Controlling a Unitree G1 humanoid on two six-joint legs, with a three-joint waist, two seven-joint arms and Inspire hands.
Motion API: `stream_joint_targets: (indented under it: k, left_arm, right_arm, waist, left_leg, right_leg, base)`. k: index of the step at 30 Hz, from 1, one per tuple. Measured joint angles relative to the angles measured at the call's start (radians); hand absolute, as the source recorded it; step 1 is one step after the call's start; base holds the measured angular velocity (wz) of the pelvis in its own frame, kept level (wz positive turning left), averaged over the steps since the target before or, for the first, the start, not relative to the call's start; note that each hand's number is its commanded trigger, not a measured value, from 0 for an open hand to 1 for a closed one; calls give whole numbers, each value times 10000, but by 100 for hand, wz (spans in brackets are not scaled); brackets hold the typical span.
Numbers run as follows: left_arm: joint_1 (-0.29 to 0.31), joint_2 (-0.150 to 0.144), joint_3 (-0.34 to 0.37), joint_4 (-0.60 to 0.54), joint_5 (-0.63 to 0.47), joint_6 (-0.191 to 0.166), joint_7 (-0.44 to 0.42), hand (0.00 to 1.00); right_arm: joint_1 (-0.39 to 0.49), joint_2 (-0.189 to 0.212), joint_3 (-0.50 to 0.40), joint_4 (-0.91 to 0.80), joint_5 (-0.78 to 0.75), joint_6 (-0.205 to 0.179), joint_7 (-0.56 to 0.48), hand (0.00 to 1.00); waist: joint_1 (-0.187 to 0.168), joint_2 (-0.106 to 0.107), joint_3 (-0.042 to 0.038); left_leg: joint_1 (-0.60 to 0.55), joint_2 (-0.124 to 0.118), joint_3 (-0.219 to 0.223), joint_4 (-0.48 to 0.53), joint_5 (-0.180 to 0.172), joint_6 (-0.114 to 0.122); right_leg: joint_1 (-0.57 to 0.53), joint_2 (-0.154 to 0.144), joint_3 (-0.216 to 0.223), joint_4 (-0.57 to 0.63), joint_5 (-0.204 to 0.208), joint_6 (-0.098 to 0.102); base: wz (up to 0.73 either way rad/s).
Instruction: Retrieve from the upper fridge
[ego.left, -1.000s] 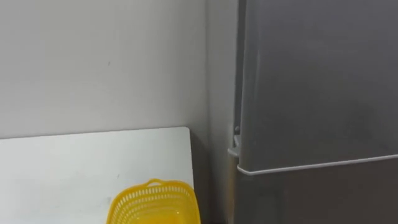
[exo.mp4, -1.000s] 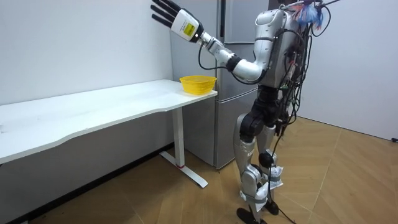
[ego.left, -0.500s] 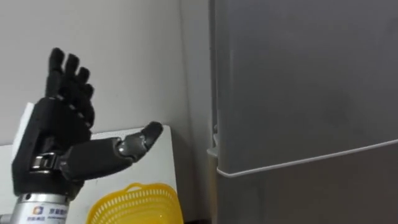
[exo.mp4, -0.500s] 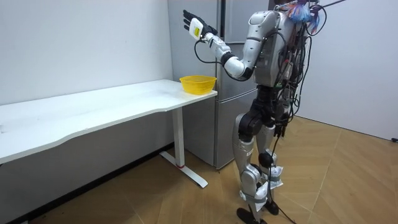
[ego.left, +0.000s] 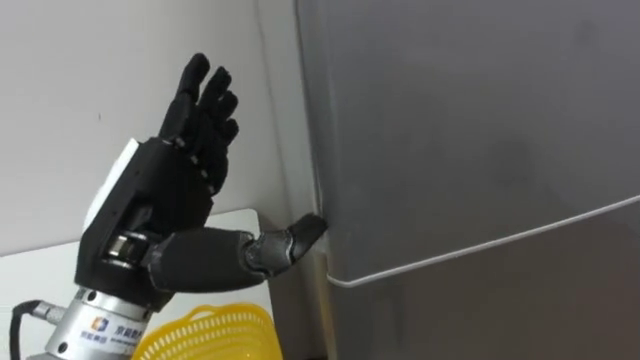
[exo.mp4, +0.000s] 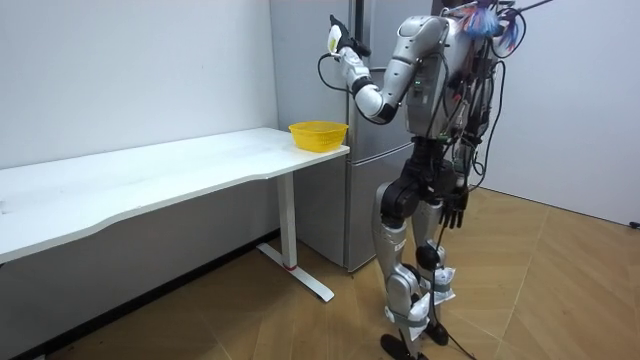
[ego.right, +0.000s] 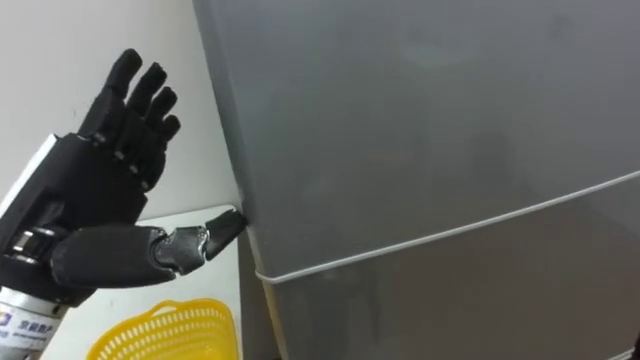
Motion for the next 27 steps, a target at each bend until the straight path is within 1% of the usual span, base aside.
stream_joint_targets:
  k: [7,10,16,20,22,24,27]
  left_arm:
    - [-1,4,2,-4,-22,10,-573,0]
    - [-1,6,0,-6,-252,12,-711,0]
    - [-1,7,-8,-5,-750,20,-851,0]
    - [-2,7,-11,-6,-757,24,-1018,0]
    - [-57,44,-26,-6,-758,84,-1108,0]
    - [-157,97,-24,-6,-774,200,-1219,0]
    - [-260,140,-27,-2,-777,270,-1360,0]
  right_arm:
    - [-172,-124,3,259,-1,4,162,0]
    - [-172,-195,2,290,-2,4,175,0]
    - [-155,-208,7,314,-2,21,171,0]
    - [-162,-208,3,314,-2,86,160,0]
    - [-200,-206,4,314,-27,93,157,0]
    - [-187,-206,5,314,-27,96,135,0]
    - [-191,-206,14,323,-24,99,101,0]
  waist:
    - [-1,1,-8]
    - [-2,-18,-15]
    - [8,-55,-7]
    - [5,-121,-16]
    - [-10,-168,-12]
    - [-6,-201,-27]
    - [-7,-230,-32]
  left_leg:
    - [59,3,77,15,12,19]
    - [61,6,84,14,18,26]
    - [61,8,84,10,19,28]
    - [52,9,86,9,19,27]
    - [44,11,86,12,19,27]
    - [43,12,85,12,19,27]
    - [50,12,84,12,19,27]
  right_leg:
    - [41,2,19,-3,3,-1]
    - [40,4,20,8,10,-4]
    - [35,6,26,9,13,-7]
    - [35,11,27,-9,13,-7]
    - [30,13,21,-8,13,-7]
    - [36,12,9,-5,13,-7]
    - [68,10,4,-3,18,-8]
  base:
    - [0]
    - [0]
    - [0]
    - [0]
    - [0]
    - [0]
    - [0]
